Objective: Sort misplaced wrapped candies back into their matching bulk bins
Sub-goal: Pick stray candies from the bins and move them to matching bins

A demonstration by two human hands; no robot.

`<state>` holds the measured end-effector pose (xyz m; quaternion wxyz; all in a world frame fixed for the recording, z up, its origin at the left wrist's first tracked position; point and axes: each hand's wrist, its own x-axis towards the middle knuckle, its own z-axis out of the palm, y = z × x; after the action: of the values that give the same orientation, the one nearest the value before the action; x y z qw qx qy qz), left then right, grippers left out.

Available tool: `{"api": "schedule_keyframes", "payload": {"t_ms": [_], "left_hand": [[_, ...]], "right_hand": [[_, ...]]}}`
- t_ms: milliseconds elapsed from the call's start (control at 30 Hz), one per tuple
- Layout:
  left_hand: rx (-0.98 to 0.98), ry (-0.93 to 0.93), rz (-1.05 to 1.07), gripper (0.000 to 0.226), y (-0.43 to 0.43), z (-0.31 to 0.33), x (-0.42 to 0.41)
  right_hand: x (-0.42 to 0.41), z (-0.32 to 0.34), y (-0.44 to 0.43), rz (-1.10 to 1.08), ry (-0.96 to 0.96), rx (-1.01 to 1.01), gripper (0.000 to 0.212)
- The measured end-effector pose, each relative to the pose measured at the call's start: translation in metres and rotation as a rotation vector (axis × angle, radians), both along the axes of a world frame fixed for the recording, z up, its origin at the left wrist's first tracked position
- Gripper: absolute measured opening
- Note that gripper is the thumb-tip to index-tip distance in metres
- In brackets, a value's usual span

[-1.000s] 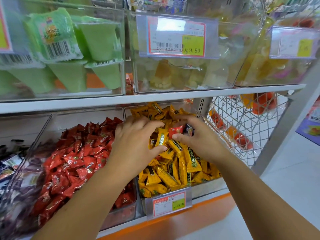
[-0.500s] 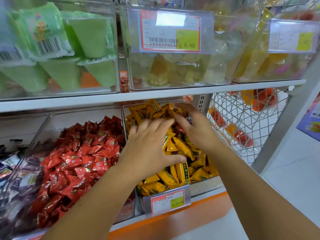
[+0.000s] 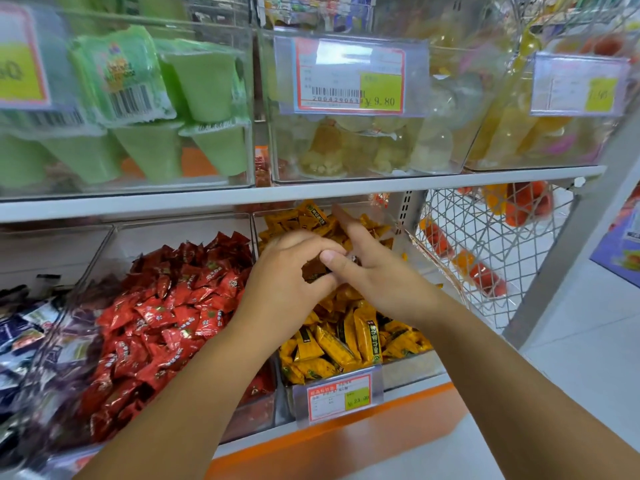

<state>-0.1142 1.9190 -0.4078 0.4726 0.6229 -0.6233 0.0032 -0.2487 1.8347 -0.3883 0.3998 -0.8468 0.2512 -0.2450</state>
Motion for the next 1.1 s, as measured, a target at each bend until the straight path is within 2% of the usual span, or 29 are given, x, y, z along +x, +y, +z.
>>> {"api": "schedule_keyframes", "payload": {"t_ms": [67, 133, 200, 267, 300, 400, 467, 533, 667, 767, 933, 1033, 1100], "left_hand": [[-0.004, -0.025, -0.002, 0.017, 0.001, 0.000, 0.002], [0.015, -0.051, 0.004, 0.014, 0.003, 0.000, 0.004], [0.040, -0.042, 0.040, 0.013, 0.006, 0.003, 0.008], [0.080, 0.012, 0.086, 0.012, 0.010, 0.007, 0.014], [0.099, 0.044, 0.092, 0.010, 0.012, 0.008, 0.018], [0.130, 0.087, 0.060, 0.014, 0.017, 0.010, 0.027], [0.143, 0.101, 0.045, 0.014, 0.022, 0.012, 0.029], [0.148, 0.113, 0.035, 0.014, 0.026, 0.014, 0.030], [0.158, 0.079, 0.020, 0.025, 0.031, 0.018, 0.029], [0.153, 0.106, 0.028, 0.025, 0.032, 0.017, 0.029], [0.161, 0.138, 0.047, 0.022, 0.035, 0.019, 0.031], [0.157, 0.136, 0.063, 0.024, 0.039, 0.020, 0.031], [0.175, 0.147, 0.067, 0.022, 0.043, 0.020, 0.033]], "right_hand": [[0.001, -0.002, 0.002, 0.063, -0.001, 0.062, 0.078], [-0.001, 0.000, 0.001, 0.056, -0.027, 0.116, 0.077], [-0.007, 0.007, -0.005, -0.059, -0.066, 0.102, 0.057], [-0.017, 0.011, -0.022, -0.250, -0.005, -0.090, 0.028], [-0.023, 0.010, -0.031, -0.307, 0.071, -0.192, 0.022], [-0.031, -0.001, -0.044, -0.265, 0.304, -0.264, 0.028], [-0.026, -0.014, -0.042, -0.199, 0.369, -0.299, 0.031], [-0.019, -0.023, -0.042, -0.198, 0.347, -0.342, 0.033], [-0.018, -0.008, -0.041, -0.335, 0.242, -0.409, 0.039], [-0.020, 0.016, -0.024, -0.174, 0.165, -0.340, 0.033], [-0.007, 0.005, 0.009, 0.046, 0.436, -0.507, 0.028], [0.003, -0.010, 0.008, 0.025, 0.563, -0.575, 0.042], [0.008, -0.014, 0.008, -0.004, 0.582, -0.617, 0.045]]}}
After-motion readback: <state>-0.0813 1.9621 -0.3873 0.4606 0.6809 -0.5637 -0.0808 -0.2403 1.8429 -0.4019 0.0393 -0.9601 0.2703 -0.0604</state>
